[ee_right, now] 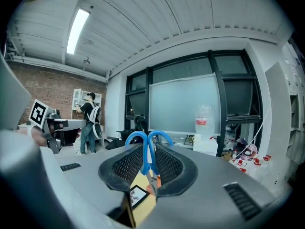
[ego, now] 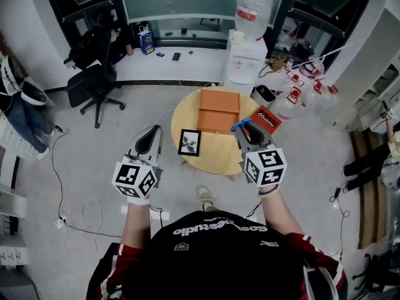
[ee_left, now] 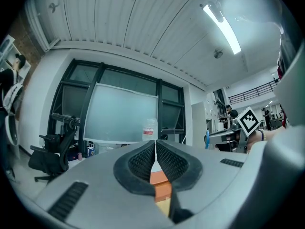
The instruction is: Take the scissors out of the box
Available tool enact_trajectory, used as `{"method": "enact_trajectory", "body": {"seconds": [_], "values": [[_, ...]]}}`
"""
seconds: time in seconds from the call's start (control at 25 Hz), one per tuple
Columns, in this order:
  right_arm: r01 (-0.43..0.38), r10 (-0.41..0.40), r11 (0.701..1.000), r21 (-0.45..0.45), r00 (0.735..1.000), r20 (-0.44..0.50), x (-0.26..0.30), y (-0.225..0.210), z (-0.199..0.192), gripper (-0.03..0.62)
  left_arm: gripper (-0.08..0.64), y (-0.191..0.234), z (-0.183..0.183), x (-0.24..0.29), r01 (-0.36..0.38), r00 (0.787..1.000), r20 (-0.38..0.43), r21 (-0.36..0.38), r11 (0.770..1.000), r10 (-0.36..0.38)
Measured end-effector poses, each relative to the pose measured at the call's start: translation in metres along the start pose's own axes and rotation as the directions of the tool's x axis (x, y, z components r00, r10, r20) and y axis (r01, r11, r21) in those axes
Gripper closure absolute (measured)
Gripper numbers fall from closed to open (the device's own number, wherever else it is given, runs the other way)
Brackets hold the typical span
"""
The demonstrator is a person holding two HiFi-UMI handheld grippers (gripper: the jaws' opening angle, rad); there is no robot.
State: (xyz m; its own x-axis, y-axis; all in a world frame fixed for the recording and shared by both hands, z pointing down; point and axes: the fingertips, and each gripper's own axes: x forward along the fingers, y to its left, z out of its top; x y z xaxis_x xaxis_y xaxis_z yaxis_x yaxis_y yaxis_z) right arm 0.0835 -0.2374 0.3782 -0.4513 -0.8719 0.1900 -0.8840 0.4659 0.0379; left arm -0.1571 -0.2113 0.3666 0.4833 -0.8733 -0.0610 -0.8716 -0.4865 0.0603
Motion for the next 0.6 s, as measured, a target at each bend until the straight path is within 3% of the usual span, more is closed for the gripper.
{"method": "enact_trajectory", "body": {"seconds": [0.6], "values": [[-0.009, 0.009, 1.000, -0.016, 1.000, 0.007, -0.0040, 0.0075, 0.0005, 0.485, 0.534, -0.0031, -0.0011, -0.0080, 0.001, 1.000, 0.005, 0.000, 1.000, -0.001]]}}
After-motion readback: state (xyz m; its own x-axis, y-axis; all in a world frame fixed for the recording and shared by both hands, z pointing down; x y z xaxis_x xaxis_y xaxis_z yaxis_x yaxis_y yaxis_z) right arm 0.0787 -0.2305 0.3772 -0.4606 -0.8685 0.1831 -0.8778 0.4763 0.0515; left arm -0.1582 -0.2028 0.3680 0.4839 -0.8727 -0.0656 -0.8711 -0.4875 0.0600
